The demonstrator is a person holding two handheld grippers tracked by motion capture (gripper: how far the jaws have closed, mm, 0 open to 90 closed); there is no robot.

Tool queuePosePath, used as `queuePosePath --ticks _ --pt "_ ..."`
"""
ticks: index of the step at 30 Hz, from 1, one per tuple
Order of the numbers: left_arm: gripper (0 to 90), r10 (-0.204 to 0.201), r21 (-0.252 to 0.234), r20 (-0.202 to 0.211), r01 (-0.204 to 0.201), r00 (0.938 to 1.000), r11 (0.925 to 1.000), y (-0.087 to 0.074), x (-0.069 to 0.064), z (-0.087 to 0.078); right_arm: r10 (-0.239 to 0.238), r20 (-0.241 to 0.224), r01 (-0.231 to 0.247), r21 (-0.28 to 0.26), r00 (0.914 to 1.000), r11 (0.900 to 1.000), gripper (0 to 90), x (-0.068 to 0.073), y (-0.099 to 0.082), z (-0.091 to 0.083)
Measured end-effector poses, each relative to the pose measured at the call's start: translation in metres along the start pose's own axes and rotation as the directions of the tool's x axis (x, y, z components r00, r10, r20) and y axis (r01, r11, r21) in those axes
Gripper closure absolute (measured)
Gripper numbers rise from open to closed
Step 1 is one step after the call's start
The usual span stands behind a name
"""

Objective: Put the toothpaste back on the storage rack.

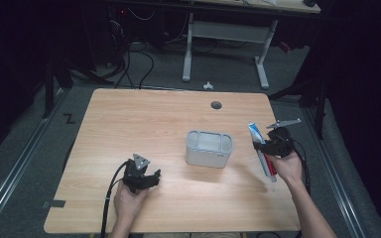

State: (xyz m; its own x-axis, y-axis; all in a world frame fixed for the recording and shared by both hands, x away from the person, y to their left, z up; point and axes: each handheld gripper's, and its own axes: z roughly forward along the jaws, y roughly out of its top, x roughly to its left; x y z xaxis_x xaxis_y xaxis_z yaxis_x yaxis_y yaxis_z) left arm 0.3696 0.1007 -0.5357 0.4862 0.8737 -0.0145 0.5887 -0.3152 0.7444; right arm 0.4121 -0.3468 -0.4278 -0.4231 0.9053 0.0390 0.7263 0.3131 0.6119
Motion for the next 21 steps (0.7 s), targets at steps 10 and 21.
queuePosePath --ticks 10,21 --pt "28.9 0.0 0.001 0.001 0.0 1.0 1.0 0.0 0.0 0.0 -0.004 -0.035 0.002 -0.051 0.9994 0.9987 70.7 0.008 -0.002 -0.008" --pt "28.9 0.0 0.0 0.0 0.0 1.0 1.0 0.0 0.0 0.0 -0.028 -0.051 0.024 -0.086 0.9983 0.996 70.6 0.015 -0.003 -0.016"
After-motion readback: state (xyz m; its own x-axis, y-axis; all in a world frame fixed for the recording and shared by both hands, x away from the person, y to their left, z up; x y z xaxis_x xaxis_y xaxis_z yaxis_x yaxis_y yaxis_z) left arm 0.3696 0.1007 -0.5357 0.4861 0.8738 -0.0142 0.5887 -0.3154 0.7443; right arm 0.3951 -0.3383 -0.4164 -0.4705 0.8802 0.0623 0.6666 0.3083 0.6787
